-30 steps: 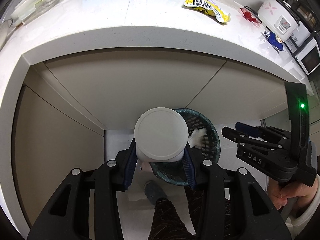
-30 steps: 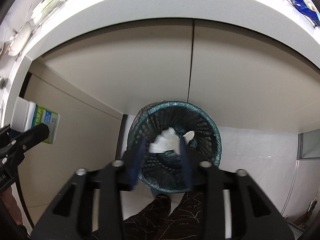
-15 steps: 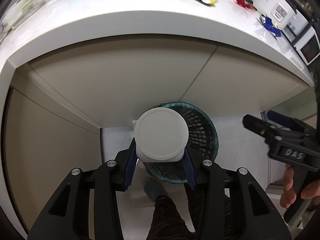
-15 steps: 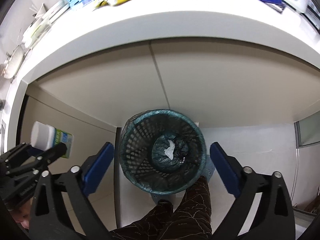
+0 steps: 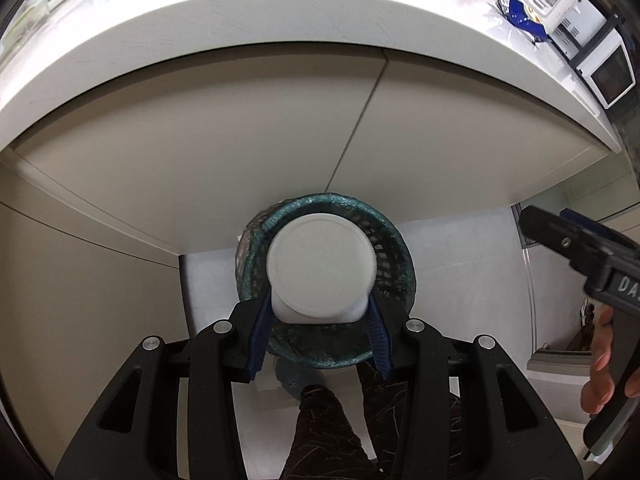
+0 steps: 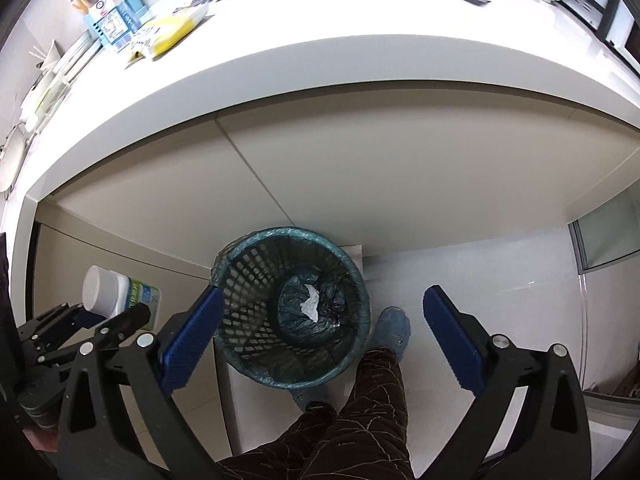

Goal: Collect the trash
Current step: 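Lower the pill bottle into the wastebasket and open the left tool, then move both open tools back up toward the counter items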

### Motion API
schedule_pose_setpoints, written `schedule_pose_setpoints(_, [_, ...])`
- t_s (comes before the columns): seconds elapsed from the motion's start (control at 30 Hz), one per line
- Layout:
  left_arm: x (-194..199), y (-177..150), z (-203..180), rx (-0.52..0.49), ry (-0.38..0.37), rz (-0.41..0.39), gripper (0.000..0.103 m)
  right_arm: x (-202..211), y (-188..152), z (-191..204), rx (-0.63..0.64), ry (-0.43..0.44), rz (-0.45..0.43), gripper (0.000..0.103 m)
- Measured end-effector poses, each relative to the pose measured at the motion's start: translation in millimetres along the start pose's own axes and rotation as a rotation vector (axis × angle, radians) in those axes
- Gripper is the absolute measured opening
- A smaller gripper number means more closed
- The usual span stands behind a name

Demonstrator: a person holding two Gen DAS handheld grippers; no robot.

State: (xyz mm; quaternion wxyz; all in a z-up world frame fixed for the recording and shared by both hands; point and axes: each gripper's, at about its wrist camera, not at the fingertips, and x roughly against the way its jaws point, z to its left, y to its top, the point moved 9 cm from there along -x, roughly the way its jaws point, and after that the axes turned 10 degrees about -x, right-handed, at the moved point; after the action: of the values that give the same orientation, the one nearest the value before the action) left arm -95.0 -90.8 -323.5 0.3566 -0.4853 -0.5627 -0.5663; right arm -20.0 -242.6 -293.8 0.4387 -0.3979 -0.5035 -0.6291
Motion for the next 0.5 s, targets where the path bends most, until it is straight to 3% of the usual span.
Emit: schedule_pose_setpoints(0.5, [-18,15,-28,-0.037,-0.017,-0.009,0.043,14,9,-24,-0.019,-0.01,-0.017,0.095])
